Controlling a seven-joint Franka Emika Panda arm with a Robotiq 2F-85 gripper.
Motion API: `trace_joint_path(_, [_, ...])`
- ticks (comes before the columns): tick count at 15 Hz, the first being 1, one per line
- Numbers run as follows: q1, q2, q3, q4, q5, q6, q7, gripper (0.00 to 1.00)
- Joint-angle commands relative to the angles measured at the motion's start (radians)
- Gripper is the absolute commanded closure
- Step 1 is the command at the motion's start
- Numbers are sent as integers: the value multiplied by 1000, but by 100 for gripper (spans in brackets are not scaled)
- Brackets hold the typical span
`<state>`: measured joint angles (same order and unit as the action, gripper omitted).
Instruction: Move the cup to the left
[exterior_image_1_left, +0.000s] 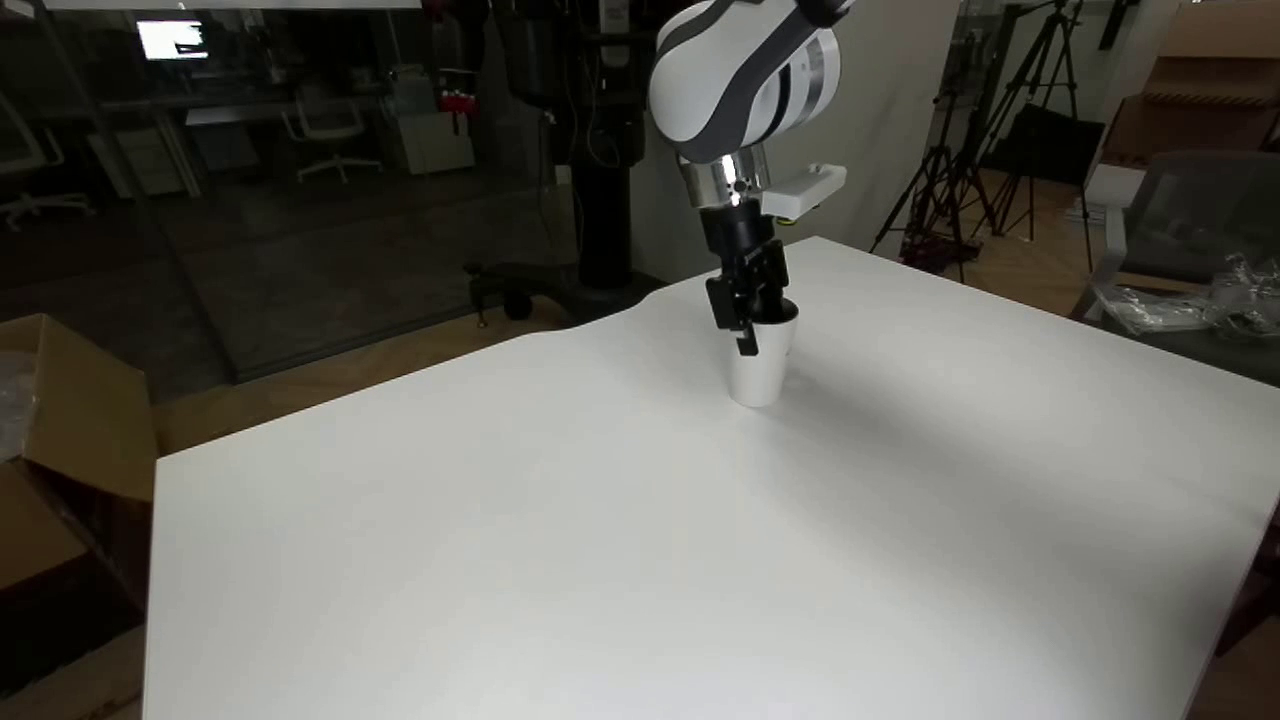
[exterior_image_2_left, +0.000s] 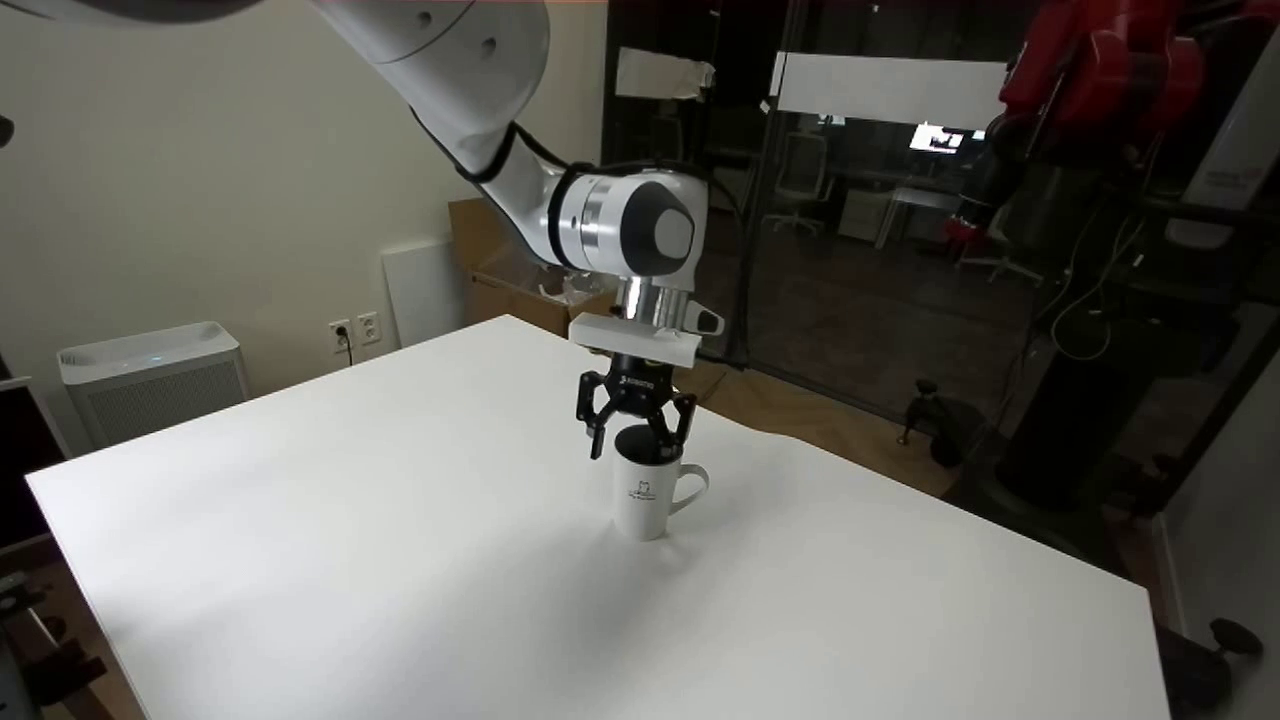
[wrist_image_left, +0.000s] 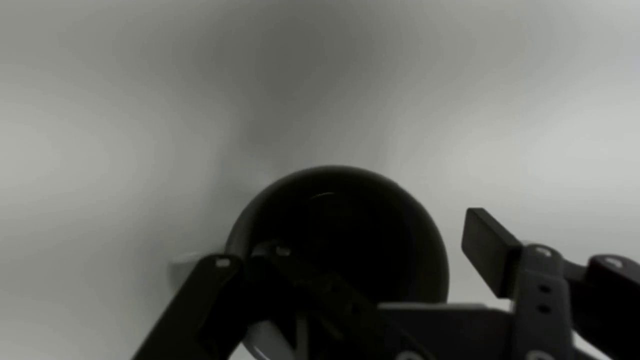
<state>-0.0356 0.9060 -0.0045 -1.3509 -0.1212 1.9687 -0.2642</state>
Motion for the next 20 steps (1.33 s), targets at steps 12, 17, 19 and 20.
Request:
trace_joint_path(12, [20,119,-5,214,-16,-109,21,73])
trace_joint_path(17, [20,121,-2,223,-11,-138,20,100])
trace_joint_path(19, [20,122,-1,228,-10,-160,19,98])
trace_joint_path(20, [21,125,-2,234,-12,-176,19,98])
